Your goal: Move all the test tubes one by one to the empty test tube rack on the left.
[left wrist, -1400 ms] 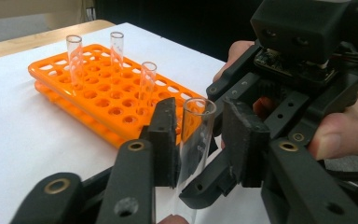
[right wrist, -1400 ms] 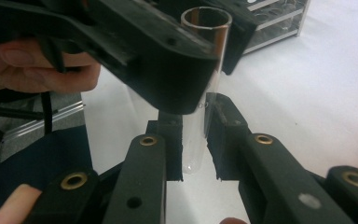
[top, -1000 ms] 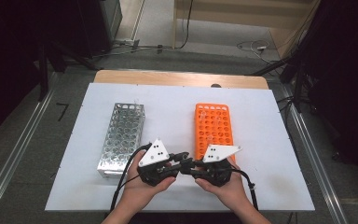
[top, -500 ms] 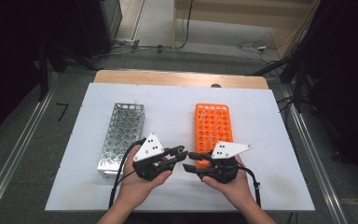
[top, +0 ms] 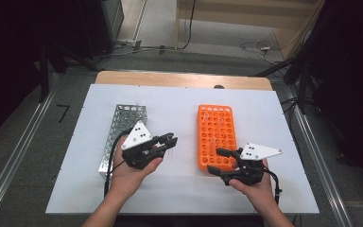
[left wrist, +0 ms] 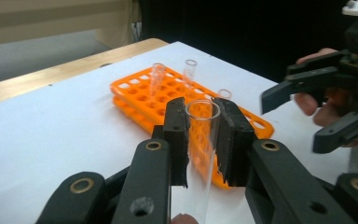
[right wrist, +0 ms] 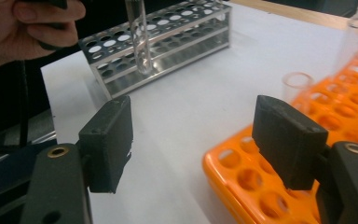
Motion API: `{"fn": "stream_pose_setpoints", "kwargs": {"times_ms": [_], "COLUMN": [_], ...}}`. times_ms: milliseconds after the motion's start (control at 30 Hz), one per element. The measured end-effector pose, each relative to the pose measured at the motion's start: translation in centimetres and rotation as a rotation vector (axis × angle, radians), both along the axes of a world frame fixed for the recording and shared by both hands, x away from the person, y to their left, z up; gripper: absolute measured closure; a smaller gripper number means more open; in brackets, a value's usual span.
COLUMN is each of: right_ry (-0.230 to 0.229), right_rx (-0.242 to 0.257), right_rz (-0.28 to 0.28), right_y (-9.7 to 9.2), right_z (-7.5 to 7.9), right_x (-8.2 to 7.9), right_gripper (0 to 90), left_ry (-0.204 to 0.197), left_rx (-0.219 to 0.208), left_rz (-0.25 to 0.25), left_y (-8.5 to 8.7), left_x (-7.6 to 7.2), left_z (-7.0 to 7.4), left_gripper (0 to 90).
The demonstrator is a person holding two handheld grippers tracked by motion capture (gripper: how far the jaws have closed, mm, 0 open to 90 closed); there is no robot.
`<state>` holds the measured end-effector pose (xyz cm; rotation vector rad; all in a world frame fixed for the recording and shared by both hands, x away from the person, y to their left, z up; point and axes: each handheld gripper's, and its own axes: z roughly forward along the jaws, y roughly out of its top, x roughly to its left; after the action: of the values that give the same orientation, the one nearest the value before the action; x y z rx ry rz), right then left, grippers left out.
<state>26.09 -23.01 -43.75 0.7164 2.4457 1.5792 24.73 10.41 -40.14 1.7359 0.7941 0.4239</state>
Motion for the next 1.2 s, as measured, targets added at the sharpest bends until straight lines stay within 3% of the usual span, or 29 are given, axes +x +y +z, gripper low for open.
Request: {"fn": "stream_pose_setpoints", "kwargs": {"times_ms": [233,367,633,800,900,1200], "right_ry": [0.008,0.015,0.028,0.028,0.033,0.044], "right_rx": [0.001,-0.011,0.011,0.023,0.023,0.022], "right_rz": [-0.068,-0.107,-0.169,-0.186,-0.188,-0.194], "right_y": [-3.1,-4.7,-7.5,-8.3,-8.6,-8.8], "right_z": [-0.4,-0.9,-1.6,-1.6,-1.7,-2.0], "right_x": [-0.2,-0.2,0.2,0.5,0.6,0.8], "right_gripper": [20.6,18.9,13.5,6.9,0.1,0.0], "left_ry": [-0.02,-0.019,-0.014,-0.015,-0.005,-0.012], "left_rx": [0.003,-0.016,-0.008,-0.002,-0.028,-0.038], "left_rz": [0.046,0.074,0.139,0.181,0.205,0.287], "left_y": [1.6,2.4,4.2,5.3,6.0,7.3], "left_x": [0.9,1.4,2.8,4.0,4.6,6.5], "left_z": [0.9,1.3,1.5,1.6,1.8,1.7], "left_gripper": [76.2,76.1,76.1,76.2,76.2,76.2]}}
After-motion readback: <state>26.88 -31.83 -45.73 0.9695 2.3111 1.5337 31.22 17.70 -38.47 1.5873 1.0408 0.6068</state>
